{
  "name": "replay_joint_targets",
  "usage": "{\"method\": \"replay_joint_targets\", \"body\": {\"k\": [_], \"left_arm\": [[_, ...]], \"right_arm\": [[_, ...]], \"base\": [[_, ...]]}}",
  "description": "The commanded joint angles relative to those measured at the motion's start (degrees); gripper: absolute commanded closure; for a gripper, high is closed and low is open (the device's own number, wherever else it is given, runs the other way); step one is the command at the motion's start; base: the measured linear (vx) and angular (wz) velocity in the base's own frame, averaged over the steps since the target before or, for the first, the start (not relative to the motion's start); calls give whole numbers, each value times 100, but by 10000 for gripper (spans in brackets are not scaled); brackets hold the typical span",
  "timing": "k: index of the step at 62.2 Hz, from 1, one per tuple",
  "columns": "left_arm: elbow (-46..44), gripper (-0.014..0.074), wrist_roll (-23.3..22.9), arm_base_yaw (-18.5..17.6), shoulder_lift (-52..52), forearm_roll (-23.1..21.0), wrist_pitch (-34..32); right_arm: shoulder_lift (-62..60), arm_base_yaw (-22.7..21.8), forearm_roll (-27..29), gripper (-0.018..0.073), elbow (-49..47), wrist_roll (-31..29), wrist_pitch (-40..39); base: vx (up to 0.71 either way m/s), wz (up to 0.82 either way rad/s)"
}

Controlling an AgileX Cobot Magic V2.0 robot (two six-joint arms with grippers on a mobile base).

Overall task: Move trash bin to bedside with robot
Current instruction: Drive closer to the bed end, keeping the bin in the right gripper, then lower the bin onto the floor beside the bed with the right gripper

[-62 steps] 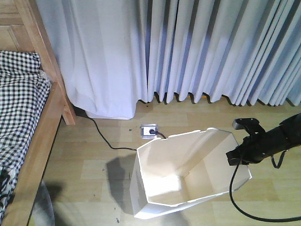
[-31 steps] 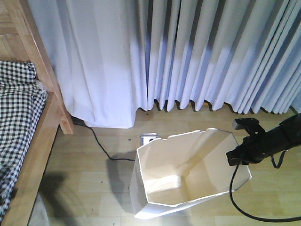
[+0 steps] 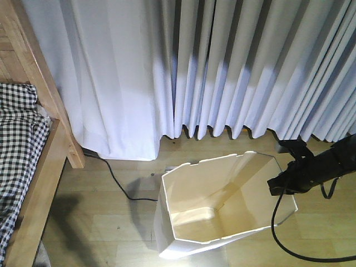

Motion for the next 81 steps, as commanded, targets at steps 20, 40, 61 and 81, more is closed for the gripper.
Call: {"method": "replay_joint_targets", "body": {"k": [20,40,61,81], "left_arm": [[67,602,-32,3,-83,-21,-395],[67,602,-32,3,-83,-21,-395],[67,602,-32,3,-83,-21,-395],[67,602,-32,3,-83,-21,-395]], "right_arm": [[-431,-16,357,564,-75,29,1000],[-431,-16,357,564,-75,29,1000],[-424,-16,452,564,-75,29,917],[279,-16,711,564,-844,391,506]], "base": [[4,1],[0,0],[0,-1],[0,0]]}}
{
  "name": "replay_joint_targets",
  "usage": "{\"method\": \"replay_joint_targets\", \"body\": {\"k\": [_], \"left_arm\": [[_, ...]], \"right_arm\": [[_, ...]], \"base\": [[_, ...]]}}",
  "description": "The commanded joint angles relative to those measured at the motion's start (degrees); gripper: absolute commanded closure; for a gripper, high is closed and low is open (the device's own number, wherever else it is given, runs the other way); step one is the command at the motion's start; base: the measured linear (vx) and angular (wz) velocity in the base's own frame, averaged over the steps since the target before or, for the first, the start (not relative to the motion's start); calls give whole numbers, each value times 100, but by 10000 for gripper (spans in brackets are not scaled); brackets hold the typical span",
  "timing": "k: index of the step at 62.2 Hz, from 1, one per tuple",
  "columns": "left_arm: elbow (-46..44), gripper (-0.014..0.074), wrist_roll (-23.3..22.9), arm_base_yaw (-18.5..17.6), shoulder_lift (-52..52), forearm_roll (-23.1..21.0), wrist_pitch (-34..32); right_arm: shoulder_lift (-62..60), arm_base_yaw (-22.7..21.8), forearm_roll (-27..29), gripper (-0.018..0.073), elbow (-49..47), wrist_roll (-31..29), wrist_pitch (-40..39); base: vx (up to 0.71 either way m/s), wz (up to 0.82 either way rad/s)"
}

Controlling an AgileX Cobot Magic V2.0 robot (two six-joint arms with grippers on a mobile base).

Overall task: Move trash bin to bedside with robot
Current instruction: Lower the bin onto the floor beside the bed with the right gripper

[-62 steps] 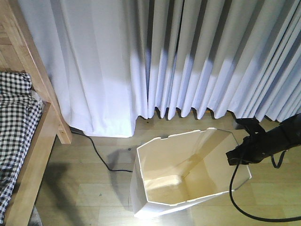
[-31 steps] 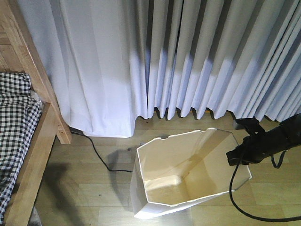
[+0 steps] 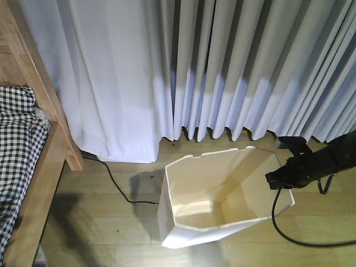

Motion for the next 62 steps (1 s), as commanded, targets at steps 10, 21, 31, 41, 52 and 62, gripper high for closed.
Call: {"method": "replay_joint_targets", "body": {"k": [10,21,31,41,52,62], "left_arm": [[67,602,-32,3,-83,-21,-395],[67,602,-32,3,-83,-21,-395],[67,602,-32,3,-83,-21,-395],[67,602,-32,3,-83,-21,-395],[67,602,-32,3,-83,-21,-395],[67,602,-32,3,-83,-21,-395]], "right_arm": [[451,-16,348,562,-962,434,711],[1037,-16,238,561,-1530,487,711],[1527,-16,244,554,-2088,702,706],[1980,2,238,549,-2631,738,739],[2456,182,-113,545,-3155,1104,692],[2814,319,-860,540,-3613,2046,527]], "base": [[0,0],[0,0],[0,0],[0,0],[0,0],[0,0]]}}
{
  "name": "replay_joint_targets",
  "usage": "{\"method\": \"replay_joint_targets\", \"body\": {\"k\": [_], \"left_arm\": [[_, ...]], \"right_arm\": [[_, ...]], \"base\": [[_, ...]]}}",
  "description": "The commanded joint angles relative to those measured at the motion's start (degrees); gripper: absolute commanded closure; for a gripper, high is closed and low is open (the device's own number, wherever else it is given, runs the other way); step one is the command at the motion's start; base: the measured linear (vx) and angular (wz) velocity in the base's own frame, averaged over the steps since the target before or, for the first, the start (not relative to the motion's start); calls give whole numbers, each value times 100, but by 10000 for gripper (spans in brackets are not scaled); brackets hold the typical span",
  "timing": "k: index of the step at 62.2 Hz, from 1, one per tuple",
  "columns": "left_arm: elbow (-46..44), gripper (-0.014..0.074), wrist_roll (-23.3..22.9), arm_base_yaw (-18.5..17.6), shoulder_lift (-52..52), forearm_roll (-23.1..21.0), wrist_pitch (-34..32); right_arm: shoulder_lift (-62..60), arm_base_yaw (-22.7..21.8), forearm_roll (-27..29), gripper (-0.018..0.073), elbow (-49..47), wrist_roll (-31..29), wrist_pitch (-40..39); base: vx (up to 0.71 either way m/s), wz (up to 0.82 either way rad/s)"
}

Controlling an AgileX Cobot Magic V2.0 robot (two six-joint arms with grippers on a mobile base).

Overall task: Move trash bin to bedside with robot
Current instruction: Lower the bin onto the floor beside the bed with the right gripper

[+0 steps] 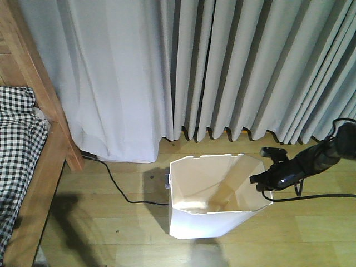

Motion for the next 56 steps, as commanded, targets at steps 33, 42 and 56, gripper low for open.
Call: {"method": "replay_joint_targets", "body": {"k": [33,42,56], "left_arm": [[67,602,-32,3,-83,-21,-395],[67,602,-32,3,-83,-21,-395],[67,602,-32,3,-83,-21,-395]], "right_arm": [[356,332,-274,522,-1161,1275,598],[403,332,-222,503,-1167,1275,484],[508,332,-202,464,-1167,1233,327]], "base": [[0,0],[0,0],[0,0]]}}
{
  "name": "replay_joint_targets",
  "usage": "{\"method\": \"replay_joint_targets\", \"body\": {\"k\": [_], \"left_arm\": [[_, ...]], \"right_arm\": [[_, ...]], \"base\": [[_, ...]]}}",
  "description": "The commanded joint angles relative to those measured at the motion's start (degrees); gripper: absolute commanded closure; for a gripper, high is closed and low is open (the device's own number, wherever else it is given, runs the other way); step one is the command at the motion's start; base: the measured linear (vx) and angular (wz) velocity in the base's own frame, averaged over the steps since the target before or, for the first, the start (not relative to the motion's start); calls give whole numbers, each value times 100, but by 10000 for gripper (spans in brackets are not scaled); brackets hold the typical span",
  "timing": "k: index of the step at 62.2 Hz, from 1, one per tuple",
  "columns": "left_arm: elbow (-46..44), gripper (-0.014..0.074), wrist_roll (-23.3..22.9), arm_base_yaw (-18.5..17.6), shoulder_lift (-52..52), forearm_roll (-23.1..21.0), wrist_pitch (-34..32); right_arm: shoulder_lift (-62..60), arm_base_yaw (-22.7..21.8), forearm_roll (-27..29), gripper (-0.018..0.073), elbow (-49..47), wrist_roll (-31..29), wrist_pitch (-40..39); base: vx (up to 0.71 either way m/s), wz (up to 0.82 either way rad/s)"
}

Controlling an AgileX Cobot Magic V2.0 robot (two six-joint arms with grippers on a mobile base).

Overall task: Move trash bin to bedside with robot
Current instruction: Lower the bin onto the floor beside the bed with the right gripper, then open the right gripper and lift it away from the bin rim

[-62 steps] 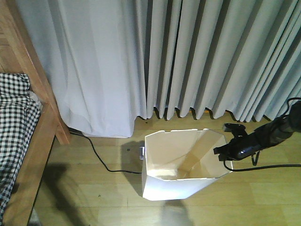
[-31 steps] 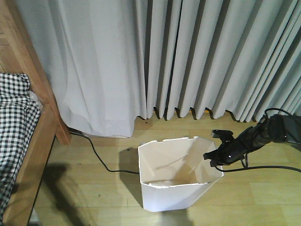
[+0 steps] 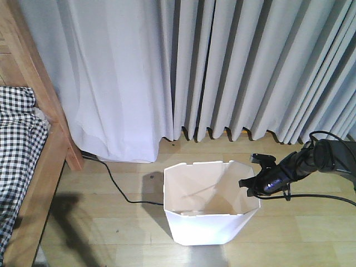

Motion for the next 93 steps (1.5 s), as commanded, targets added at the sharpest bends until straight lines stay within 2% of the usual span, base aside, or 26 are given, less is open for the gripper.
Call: {"method": "replay_joint_targets", "body": {"k": [1,40,80,93], "left_arm": [[67,602,-32,3,-83,-21,-395],[67,602,-32,3,-83,-21,-395],[67,602,-32,3,-83,-21,-395],[67,602,-32,3,-83,-21,-395]], "right_arm": [[-423,-17,342,462,-137,-29,442],[-76,-17,149,404,-705,-108,688],[-76,-17,36,160,-705,-108,469],[-76,-17,30,97,-799,-296,452]], "base": [[0,0],[0,0],[0,0],[0,0]]}}
